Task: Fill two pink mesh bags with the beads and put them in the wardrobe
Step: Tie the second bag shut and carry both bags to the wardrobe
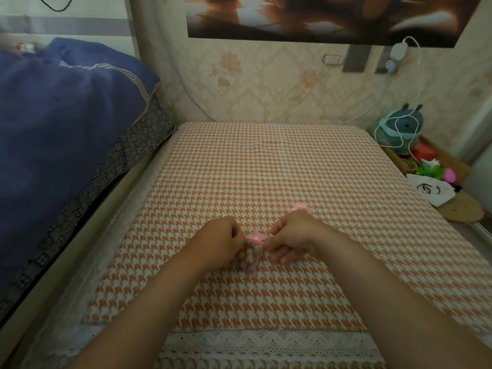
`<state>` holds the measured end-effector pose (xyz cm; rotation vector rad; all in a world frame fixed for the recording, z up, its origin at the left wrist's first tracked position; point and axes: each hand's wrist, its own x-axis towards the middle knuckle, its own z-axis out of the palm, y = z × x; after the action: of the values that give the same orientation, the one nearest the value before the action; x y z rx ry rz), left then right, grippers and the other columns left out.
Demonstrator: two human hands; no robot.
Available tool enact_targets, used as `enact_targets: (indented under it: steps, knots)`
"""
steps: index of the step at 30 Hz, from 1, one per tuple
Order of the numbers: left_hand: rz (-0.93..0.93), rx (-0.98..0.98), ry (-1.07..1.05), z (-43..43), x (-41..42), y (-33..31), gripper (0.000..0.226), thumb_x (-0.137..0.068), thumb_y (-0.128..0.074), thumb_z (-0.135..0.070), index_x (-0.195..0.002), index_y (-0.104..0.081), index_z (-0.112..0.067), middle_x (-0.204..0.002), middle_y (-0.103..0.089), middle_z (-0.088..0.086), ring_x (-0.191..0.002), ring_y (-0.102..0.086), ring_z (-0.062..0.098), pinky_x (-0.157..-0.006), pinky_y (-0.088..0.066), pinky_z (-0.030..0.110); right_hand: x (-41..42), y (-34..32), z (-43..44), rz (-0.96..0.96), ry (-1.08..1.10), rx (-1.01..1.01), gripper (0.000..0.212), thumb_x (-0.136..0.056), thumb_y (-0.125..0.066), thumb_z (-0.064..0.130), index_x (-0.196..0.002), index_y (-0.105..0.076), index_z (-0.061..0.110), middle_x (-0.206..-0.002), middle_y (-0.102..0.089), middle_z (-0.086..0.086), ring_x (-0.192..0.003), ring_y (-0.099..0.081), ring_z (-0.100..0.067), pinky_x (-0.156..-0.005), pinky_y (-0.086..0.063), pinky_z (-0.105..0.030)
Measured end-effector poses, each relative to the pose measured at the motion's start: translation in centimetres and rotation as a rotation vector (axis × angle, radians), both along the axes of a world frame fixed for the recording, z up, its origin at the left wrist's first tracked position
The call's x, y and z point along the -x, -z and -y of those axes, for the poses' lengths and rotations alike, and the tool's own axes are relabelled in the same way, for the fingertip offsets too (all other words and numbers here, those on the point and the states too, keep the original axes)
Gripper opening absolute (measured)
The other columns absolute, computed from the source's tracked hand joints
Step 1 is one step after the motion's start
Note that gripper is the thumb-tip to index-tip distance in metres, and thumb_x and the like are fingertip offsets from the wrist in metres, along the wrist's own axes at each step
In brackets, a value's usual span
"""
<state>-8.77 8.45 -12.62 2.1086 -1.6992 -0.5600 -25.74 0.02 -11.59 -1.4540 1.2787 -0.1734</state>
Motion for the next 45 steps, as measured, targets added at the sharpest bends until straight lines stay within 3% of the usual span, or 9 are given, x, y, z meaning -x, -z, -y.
enact_targets:
  steps: [8,14,20,25,30,33,37,41,45]
  knots:
    - [-0.05,-0.048,-0.037,0.0,-0.1,-0.5,0.03,-0.099,-0.054,-0.025,-0.09,-0.069,-0.001,-0.088,-0.071,0.015,-0.081,-0.067,0.029,-0.072,-0.054,0.041,0.3,1.0,0.4,-0.054,-0.018,-0.035,0.03,-0.084,-0.076,-0.006,-0.104,-0.056,0.005,-0.083,-0.073,-0.022,-0.053,-0.07,-0.022,-0.045,-0.058,-0.031]
    - [-0.085,-0.042,-0.076,0.2,-0.7,0.2,0.021,-0.098,-0.056,-0.028,-0.088,-0.068,-0.013,-0.083,-0.069,0.002,-0.078,-0.064,0.017,-0.07,-0.053,0.033,0.2,1.0,0.1,-0.031,-0.055,-0.05,0.023,-0.086,-0.074,-0.004,-0.101,-0.06,0.006,-0.073,-0.071,-0.017,-0.051,-0.069,-0.019,-0.047,-0.06,-0.031]
    - [-0.111,-0.073,-0.097,0.3,-0.8,0.3,0.03,-0.095,-0.056,-0.023,-0.079,-0.071,-0.002,-0.081,-0.073,0.015,-0.066,-0.063,0.02,-0.063,-0.053,0.034,0.4,0.8,0.0,-0.055,-0.067,-0.056,0.022,-0.086,-0.075,-0.003,-0.098,-0.06,0.006,-0.075,-0.071,-0.016,-0.053,-0.068,-0.02,-0.051,-0.062,-0.034]
    - [-0.132,-0.079,-0.078,0.2,-0.6,0.1,0.022,-0.098,-0.056,-0.029,-0.09,-0.07,-0.013,-0.084,-0.072,0.004,-0.077,-0.069,0.018,-0.071,-0.059,0.036,0.2,0.2,-0.8,-0.083,-0.097,-0.059,0.007,-0.093,-0.069,0.006,-0.096,-0.064,0.001,-0.075,-0.069,-0.015,-0.052,-0.067,-0.019,-0.051,-0.061,-0.034]
    - [-0.358,-0.161,0.12,-0.9,0.3,-1.1,0.015,-0.09,-0.072,-0.034,-0.093,-0.07,-0.02,-0.067,-0.071,-0.011,-0.053,-0.063,-0.008,-0.048,-0.044,0.007,0.8,-0.8,-1.7,-0.049,-0.104,-0.092,0.028,-0.102,-0.056,0.016,-0.11,-0.065,-0.01,-0.086,-0.069,-0.016,-0.068,-0.07,-0.027,-0.067,-0.062,-0.041]
    - [-0.264,-0.149,0.139,-1.1,0.6,-0.8,0.026,-0.081,-0.078,-0.04,-0.097,-0.074,-0.02,-0.067,-0.071,-0.011,-0.062,-0.065,-0.001,-0.064,-0.058,0.024,1.0,-1.4,-2.6,0.017,-0.104,-0.093,0.024,-0.103,-0.051,0.011,-0.115,-0.065,-0.004,-0.099,-0.069,-0.02,-0.078,-0.072,-0.032,-0.072,-0.063,-0.045]
    - [-0.255,-0.136,0.111,-0.8,0.7,-0.5,0.016,-0.083,-0.078,-0.036,-0.084,-0.072,-0.021,-0.067,-0.07,-0.009,-0.058,-0.065,0.003,-0.058,-0.053,0.022,1.9,-1.6,-3.2,-0.092,-0.054,0.185,0.021,-0.1,-0.055,0.013,-0.117,-0.067,0.015,-0.103,-0.072,-0.009,-0.072,-0.075,-0.024,-0.052,-0.056,-0.032]
    - [-0.337,-0.057,0.016,0.0,0.9,-0.5,0.018,-0.084,-0.078,-0.028,-0.089,-0.064,-0.019,-0.08,-0.068,-0.006,-0.064,-0.067,0.007,-0.062,-0.057,0.026,3.9,-2.7,-2.6,-0.17,0.171,0.548,0.011,-0.096,-0.06,0.024,-0.103,-0.069,0.024,-0.1,-0.073,0.009,-0.067,-0.069,-0.005,-0.066,-0.056,-0.025]
    - [-0.444,0.084,-0.061,1.6,1.6,-0.5,0.022,-0.086,-0.077,-0.025,-0.103,-0.064,-0.022,-0.096,-0.069,-0.005,-0.073,-0.065,0.004,-0.058,-0.051,0.017,5.9,-3.2,-0.7,-0.324,0.185,0.563,0.06,-0.091,-0.065,0.052,-0.138,-0.054,0.018,-0.131,-0.062,-0.004,-0.104,-0.063,-0.018,-0.085,-0.049,-0.029]
